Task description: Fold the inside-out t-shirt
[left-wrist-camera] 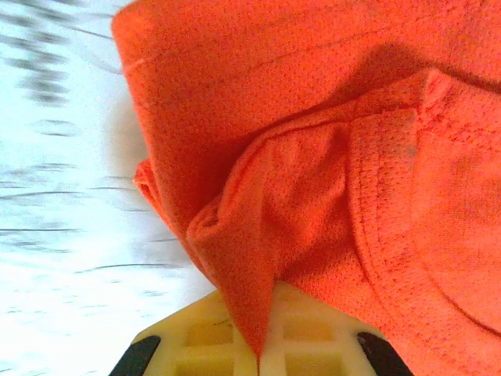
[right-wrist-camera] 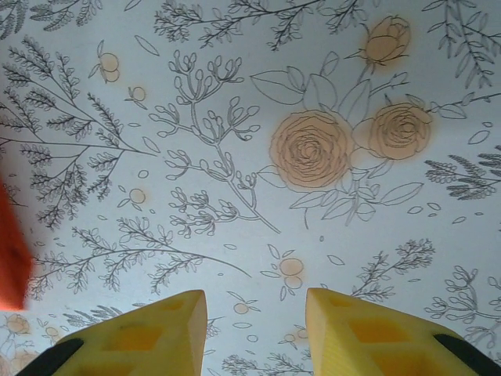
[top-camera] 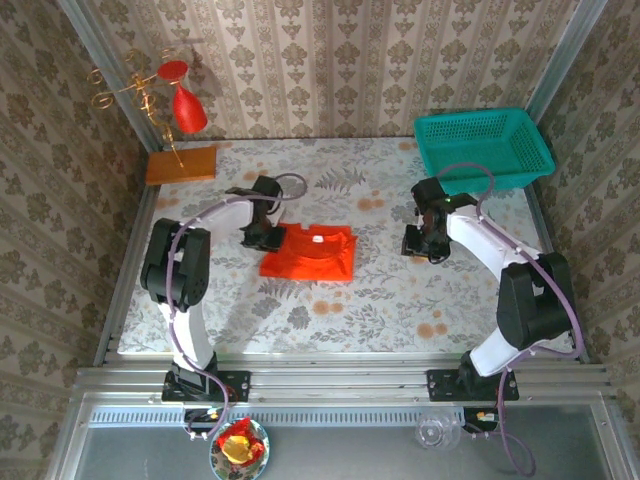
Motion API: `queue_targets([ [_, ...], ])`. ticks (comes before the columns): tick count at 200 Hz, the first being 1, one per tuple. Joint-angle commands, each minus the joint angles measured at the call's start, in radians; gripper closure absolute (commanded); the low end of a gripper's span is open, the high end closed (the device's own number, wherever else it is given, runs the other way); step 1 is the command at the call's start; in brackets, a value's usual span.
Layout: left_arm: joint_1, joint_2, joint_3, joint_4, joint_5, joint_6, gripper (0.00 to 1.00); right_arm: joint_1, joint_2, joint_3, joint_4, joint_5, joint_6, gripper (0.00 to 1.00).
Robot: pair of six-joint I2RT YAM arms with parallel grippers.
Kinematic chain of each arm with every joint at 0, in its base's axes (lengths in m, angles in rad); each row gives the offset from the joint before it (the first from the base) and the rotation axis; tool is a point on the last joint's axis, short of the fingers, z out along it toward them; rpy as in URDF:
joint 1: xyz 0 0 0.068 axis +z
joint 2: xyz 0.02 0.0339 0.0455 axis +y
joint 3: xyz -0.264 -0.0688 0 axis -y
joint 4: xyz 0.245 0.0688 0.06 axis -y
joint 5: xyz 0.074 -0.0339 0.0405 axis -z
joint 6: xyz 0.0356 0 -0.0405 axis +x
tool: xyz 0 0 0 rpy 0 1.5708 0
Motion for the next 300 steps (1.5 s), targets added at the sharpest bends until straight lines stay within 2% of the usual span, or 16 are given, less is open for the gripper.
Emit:
queue_targets([
  [1, 0.059, 0.016, 0.033, -0.077, -0.193, 0.143, 1.00, -0.013, -0.028, 0.000, -0.036, -0.020, -0.044, 0.60],
  [47, 0.220, 0.012, 0.020, -0.001, -0.372, 0.261, 1.00, -0.037, 0.004, 0.009, -0.030, -0.060, -0.091, 0.60],
  [85, 0.342, 0.065, 0.106, 0.086, -0.414, 0.349, 1.00, -0.047, 0.025, 0.005, -0.012, -0.102, -0.106, 0.60],
  [128, 0.398, 0.231, 0.330, 0.118, -0.493, 0.486, 1.00, -0.057, 0.049, 0.012, -0.002, -0.129, -0.109, 0.61],
  [192, 0.475, 0.395, 0.544, 0.101, -0.502, 0.526, 1.00, -0.058, 0.045, -0.009, 0.000, -0.139, -0.091, 0.61],
  [300, 0.553, 0.437, 0.591, 0.095, -0.519, 0.510, 1.00, -0.061, 0.055, 0.022, -0.008, -0.132, -0.064, 0.61],
])
